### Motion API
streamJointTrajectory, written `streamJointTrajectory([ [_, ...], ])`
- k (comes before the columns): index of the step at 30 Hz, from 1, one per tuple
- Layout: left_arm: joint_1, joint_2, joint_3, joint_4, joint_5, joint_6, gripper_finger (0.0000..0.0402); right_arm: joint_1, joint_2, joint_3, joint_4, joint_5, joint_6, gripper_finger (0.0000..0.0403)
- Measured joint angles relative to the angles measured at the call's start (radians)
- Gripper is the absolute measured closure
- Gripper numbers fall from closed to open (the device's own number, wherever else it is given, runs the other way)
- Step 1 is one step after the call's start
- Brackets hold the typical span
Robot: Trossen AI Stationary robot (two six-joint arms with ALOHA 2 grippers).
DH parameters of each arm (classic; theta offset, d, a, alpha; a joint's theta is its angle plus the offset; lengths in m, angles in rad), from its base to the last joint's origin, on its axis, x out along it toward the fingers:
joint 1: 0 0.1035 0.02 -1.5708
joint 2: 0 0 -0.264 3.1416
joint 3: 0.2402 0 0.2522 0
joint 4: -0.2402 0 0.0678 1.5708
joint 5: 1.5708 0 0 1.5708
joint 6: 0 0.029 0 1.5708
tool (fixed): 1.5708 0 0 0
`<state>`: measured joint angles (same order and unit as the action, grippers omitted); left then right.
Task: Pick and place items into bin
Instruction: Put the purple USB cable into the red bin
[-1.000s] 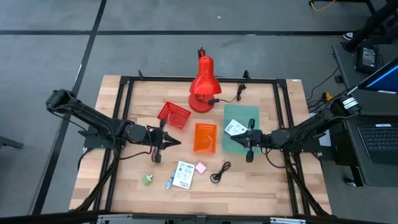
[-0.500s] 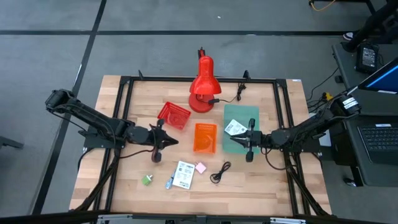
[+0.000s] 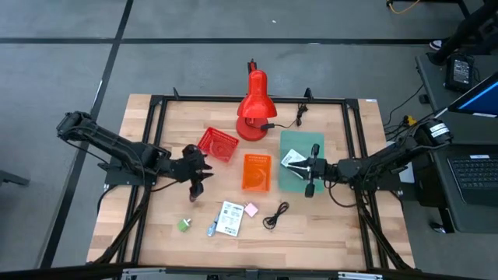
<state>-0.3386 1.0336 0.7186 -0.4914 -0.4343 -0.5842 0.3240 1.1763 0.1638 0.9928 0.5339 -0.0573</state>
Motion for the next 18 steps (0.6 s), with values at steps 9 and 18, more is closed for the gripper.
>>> streamJointTrajectory([
  [9, 0.0, 0.036, 0.0, -0.267, 0.004, -0.394, 0.027, -0.039, 0.0, 0.0, -0.012, 0.0, -0.004, 0.0346],
  [18, 0.0, 0.156, 0.0, -0.315, 0.048, -0.561, 0.0261, -0.067, 0.0, 0.0, -0.039, 0.0, -0.001, 0.0344],
])
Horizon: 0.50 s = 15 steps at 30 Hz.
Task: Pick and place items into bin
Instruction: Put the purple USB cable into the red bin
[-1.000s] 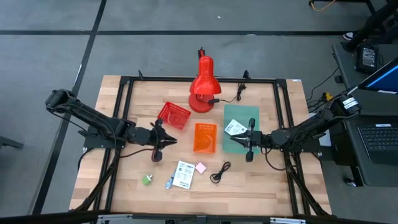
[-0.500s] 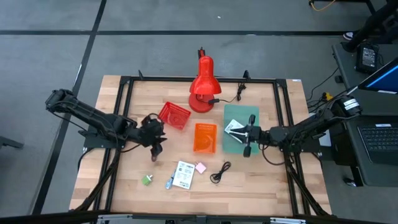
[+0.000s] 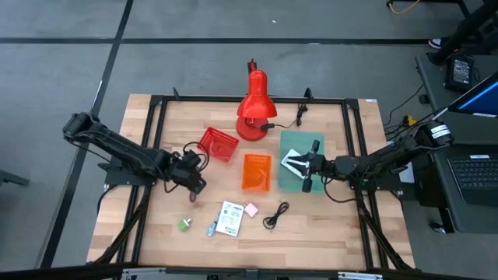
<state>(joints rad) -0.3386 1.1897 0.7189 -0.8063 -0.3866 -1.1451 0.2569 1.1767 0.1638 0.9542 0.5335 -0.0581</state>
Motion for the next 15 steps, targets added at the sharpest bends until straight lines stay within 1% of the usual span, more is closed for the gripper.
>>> streamJointTrajectory([
  [7, 0.0, 0.114, -0.001, -0.028, 0.095, -0.12, 0.026, 0.0, 0.0, 0.0, -0.014, -0.001, 0.0, 0.0344],
  [11, 0.0, 0.16, -0.001, -0.03, 0.121, -0.172, 0.026, 0.0, 0.0, 0.0, -0.022, -0.001, 0.0, 0.0344],
  [15, 0.0, 0.199, -0.001, -0.029, 0.123, -0.206, 0.026, 0.0, 0.0, 0.0, -0.043, -0.001, 0.001, 0.0344],
])
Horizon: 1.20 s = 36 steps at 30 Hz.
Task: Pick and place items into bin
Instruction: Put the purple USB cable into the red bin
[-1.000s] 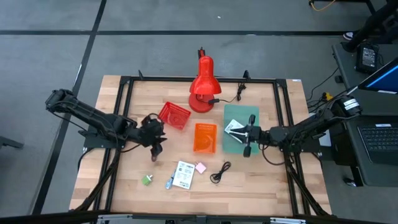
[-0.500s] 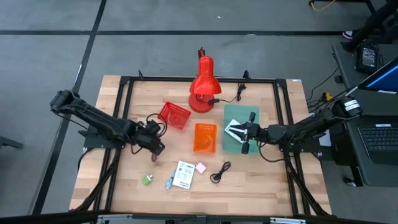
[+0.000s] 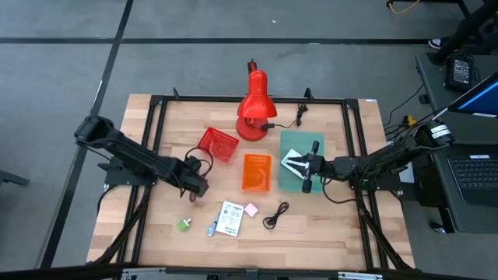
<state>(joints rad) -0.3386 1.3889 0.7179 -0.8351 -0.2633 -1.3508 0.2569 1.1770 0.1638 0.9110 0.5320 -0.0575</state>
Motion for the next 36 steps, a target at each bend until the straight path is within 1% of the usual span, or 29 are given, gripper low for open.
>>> streamJointTrajectory([
  [12, 0.0, 0.084, -0.001, 0.014, 0.032, -0.053, 0.026, 0.0, 0.0, 0.0, -0.01, -0.001, 0.002, 0.0344],
  [17, 0.0, 0.119, -0.001, 0.066, 0.061, -0.044, 0.026, 0.0, 0.0, 0.0, -0.014, 0.0, 0.003, 0.0344],
  [20, 0.0, 0.136, 0.003, 0.068, 0.072, -0.042, 0.0261, 0.0, 0.0, 0.0, -0.017, 0.001, 0.004, 0.0344],
  [23, 0.001, 0.148, 0.003, 0.069, 0.082, 0.0, 0.0264, 0.0, 0.0, 0.0, -0.017, 0.001, 0.004, 0.0344],
  [27, 0.001, 0.143, 0.003, 0.075, 0.085, 0.074, 0.029, 0.0, 0.0, 0.0, -0.019, 0.001, 0.004, 0.0344],
  [34, 0.001, 0.142, 0.002, 0.089, 0.095, 0.215, 0.0379, 0.0, 0.0, 0.0, -0.019, 0.001, 0.004, 0.0344],
  [36, 0.0, 0.135, 0.004, 0.091, 0.09, 0.253, 0.0389, 0.0, 0.0, 0.0, -0.019, 0.001, 0.004, 0.0344],
])
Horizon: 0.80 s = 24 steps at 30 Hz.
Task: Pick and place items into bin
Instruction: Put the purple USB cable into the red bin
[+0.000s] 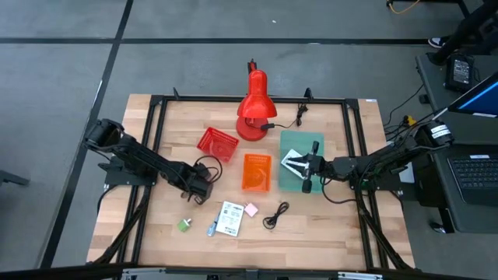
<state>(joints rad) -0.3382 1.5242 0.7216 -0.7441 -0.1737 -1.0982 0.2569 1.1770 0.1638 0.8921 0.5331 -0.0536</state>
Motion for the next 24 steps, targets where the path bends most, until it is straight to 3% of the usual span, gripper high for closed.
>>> streamJointTrajectory([
  [6, -0.001, -0.053, 0.036, -0.01, -0.011, 0.114, 0.0387, 0.0, 0.0, 0.0, -0.006, 0.0, 0.0, 0.0344],
  [15, 0.007, -0.237, 0.06, -0.015, -0.168, 0.296, 0.039, 0.0, 0.0, 0.001, -0.022, -0.002, 0.0, 0.0344],
  [24, 0.12, -0.366, 0.06, 0.004, -0.246, 0.492, 0.039, 0.0, 0.0, 0.001, -0.022, -0.002, 0.0, 0.0344],
])
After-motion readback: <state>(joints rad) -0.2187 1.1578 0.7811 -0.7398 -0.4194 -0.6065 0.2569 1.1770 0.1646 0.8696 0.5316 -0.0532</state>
